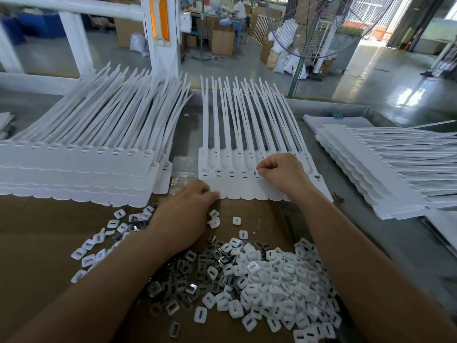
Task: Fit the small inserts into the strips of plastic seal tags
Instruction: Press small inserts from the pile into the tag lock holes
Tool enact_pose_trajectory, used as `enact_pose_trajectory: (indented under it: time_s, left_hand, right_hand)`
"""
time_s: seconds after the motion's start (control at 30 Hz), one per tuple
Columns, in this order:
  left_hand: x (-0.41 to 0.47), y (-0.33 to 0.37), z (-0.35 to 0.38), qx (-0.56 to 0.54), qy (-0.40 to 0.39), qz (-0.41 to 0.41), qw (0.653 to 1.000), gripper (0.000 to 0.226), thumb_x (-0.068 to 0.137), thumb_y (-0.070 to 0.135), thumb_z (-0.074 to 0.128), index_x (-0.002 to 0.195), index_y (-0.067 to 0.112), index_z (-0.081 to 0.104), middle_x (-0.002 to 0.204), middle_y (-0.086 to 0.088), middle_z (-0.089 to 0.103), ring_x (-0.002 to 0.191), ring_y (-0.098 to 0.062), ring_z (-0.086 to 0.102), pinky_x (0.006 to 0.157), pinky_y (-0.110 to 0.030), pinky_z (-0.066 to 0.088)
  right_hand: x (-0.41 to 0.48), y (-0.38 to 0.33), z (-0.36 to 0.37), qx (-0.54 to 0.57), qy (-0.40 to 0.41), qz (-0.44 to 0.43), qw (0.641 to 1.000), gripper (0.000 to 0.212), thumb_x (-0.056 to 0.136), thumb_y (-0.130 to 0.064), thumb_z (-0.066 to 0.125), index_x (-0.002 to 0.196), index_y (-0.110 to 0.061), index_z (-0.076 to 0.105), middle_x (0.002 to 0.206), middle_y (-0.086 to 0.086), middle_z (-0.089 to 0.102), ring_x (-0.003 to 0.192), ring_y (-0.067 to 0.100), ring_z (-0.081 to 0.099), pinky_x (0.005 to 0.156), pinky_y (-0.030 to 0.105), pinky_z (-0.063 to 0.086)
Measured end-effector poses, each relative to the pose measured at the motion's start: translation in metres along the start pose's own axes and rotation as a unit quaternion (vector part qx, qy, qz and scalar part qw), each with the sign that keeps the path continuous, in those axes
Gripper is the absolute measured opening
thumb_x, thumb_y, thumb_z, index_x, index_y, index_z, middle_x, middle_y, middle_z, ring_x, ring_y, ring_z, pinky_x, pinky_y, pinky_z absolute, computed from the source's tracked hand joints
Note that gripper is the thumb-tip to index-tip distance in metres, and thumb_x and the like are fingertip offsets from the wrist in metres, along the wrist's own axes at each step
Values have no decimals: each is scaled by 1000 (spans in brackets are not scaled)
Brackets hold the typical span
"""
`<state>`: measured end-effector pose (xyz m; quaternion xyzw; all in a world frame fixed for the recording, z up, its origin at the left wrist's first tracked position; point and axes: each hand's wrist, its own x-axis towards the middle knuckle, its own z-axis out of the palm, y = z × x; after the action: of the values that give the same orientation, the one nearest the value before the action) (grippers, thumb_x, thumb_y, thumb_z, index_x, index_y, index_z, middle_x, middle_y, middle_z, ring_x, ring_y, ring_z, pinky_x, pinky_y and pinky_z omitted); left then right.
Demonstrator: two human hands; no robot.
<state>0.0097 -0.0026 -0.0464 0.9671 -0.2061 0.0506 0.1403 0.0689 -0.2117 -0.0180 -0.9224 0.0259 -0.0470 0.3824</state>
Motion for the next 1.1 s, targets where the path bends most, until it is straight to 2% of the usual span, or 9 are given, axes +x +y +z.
enact_pose_trajectory:
  time_s: [0.27,0.43,0.57,0.77,0.97,1.1]
  left_hand:
    - [-1,-1,1,2,-4,0,1000,51,87,10,45,134,28,40,133,3,37,110,-16,49,85,-36,49]
    - [-1,-1,0,3,-5,-3,1000,51,87,10,45,134,28,41,132,2,37,111,-17,48,85,-38,49]
    - [-1,-1,0,0,0,-4,1000,50,87,10,44,133,28,41,132,3,37,110,-17,48,85,-38,49]
    - [-2,-1,-1,-5,2,2,1000,50,87,10,43,134,26,42,133,2,38,112,-17,48,87,-38,48]
    - [-2,0,-2,-5,8,2,1000,48,88,10,43,134,26,42,134,1,38,112,-17,49,87,-35,48]
    - [-1,1,-2,-4,7,3,1000,49,88,9,43,134,26,42,135,2,38,113,-17,49,87,-34,48]
  right_hand:
    - [7,5,7,-25,-6,7,1000,27,87,-13,59,65,-29,58,70,-24,50,68,-5,47,55,11,31]
    - [11,3,7,-72,-7,-9,997,25,85,-11,60,66,-28,57,72,-20,53,70,-1,49,61,21,36]
    - [13,1,7,-87,-7,-14,996,28,83,-11,63,63,-29,56,69,-21,53,68,0,49,56,17,34]
    - [18,-1,7,-88,-2,21,996,26,79,-15,69,66,-28,50,72,-17,50,78,8,51,71,27,40]
    - [22,-11,3,-87,-20,52,995,22,77,-8,69,66,-23,57,71,-10,52,67,7,48,69,29,42]
    - [20,-8,4,-88,-16,44,995,24,78,-9,68,63,-21,55,70,-11,52,64,2,45,66,27,40]
